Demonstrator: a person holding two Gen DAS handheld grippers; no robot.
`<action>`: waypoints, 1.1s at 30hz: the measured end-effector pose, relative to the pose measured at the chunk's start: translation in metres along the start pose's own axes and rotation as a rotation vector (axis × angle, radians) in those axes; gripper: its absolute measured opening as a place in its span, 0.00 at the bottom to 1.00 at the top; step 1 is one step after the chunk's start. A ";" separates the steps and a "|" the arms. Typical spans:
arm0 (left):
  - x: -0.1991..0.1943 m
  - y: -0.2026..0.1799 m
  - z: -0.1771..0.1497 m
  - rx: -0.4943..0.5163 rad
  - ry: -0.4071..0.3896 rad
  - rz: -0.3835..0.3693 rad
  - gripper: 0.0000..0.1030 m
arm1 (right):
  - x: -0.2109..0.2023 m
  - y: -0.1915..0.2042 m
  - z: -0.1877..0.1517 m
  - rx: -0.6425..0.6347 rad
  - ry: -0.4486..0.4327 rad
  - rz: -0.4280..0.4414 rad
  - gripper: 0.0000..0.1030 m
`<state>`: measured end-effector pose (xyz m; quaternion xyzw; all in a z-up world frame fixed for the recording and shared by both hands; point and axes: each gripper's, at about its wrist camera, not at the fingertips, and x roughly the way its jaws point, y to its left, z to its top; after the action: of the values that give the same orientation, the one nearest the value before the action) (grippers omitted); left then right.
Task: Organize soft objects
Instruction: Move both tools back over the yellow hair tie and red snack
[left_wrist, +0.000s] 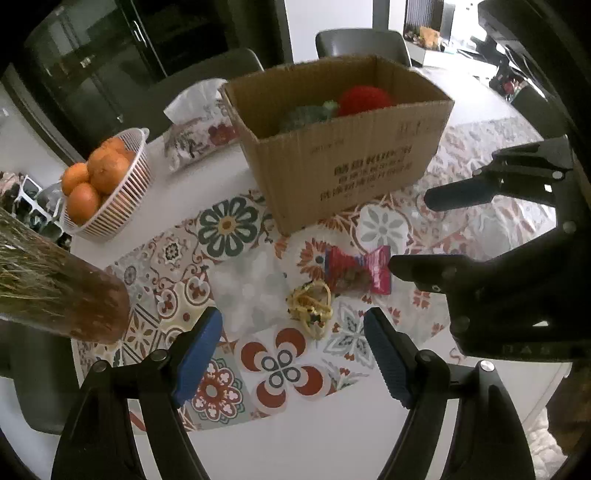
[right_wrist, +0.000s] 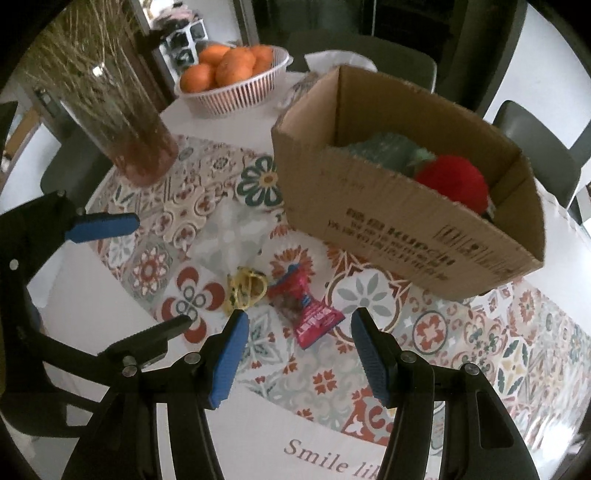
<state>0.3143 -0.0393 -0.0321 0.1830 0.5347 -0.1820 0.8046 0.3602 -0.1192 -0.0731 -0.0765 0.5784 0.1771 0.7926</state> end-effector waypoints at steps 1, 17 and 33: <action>0.004 0.000 -0.001 0.006 0.009 -0.004 0.76 | 0.005 0.001 0.000 -0.007 0.014 0.003 0.57; 0.058 -0.003 -0.014 0.093 0.112 -0.082 0.76 | 0.062 0.006 0.002 -0.093 0.161 0.002 0.57; 0.103 -0.008 -0.020 0.219 0.120 -0.116 0.76 | 0.114 0.005 -0.004 -0.236 0.231 -0.014 0.68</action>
<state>0.3317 -0.0458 -0.1358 0.2491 0.5684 -0.2742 0.7346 0.3858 -0.0940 -0.1813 -0.1932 0.6402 0.2284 0.7076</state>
